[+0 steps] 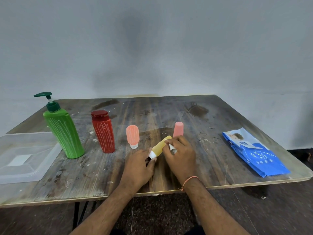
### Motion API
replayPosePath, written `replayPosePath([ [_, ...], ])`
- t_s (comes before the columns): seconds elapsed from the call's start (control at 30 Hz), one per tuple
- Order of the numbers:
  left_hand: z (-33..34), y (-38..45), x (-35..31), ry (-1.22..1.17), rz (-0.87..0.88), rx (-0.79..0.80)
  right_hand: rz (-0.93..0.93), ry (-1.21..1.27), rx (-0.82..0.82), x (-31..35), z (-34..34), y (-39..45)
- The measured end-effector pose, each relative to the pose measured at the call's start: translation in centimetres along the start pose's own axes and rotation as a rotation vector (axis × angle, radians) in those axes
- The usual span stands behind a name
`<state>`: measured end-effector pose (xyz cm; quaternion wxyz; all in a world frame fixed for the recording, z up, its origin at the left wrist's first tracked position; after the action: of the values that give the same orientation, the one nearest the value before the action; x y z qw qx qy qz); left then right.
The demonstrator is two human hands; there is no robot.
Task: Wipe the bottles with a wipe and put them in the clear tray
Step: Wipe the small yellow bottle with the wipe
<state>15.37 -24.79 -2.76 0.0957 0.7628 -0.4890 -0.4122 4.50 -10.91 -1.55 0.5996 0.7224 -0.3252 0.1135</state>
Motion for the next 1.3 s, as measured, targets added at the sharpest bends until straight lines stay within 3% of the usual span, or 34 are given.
replayPosePath([
  [0.1,-0.1,0.0,-0.1,0.004,-0.008,0.002,0.062,0.006,-0.04,-0.4,-0.1,0.2],
  [0.27,-0.6,0.1,-0.4,-0.041,-0.033,0.016,-0.04,0.07,0.046,0.0,0.0,-0.1],
  [0.4,-0.7,0.1,-0.3,-0.086,-0.072,0.035,0.055,0.046,-0.01,-0.3,-0.1,0.0],
  [0.57,-0.9,0.2,-0.4,-0.139,-0.09,0.033,-0.047,0.091,0.052,-0.1,-0.1,0.1],
  [0.77,-1.1,0.2,-0.4,-0.164,-0.111,0.065,0.045,0.055,0.028,0.0,-0.2,0.0],
  [0.97,-1.3,0.3,-0.4,-0.204,-0.141,0.064,-0.03,0.09,0.096,0.0,-0.1,-0.1],
  [1.17,-1.2,0.3,-0.3,-0.239,-0.157,0.094,0.021,0.08,0.036,0.0,-0.3,0.1],
  [1.3,-1.1,0.4,-0.1,-0.278,-0.168,0.088,-0.08,0.162,0.149,0.3,-0.5,-0.1],
])
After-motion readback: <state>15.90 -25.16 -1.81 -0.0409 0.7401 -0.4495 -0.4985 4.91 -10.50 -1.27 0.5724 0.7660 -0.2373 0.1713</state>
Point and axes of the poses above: each hand's wrist, its own y-axis towards the middle knuckle, its own z-axis out of the palm, x = y × z, the point moved 1 cm from there along y, towards the middle knuckle, and after that the axes turned 11 degrees about -x, right-handed, at the moved point
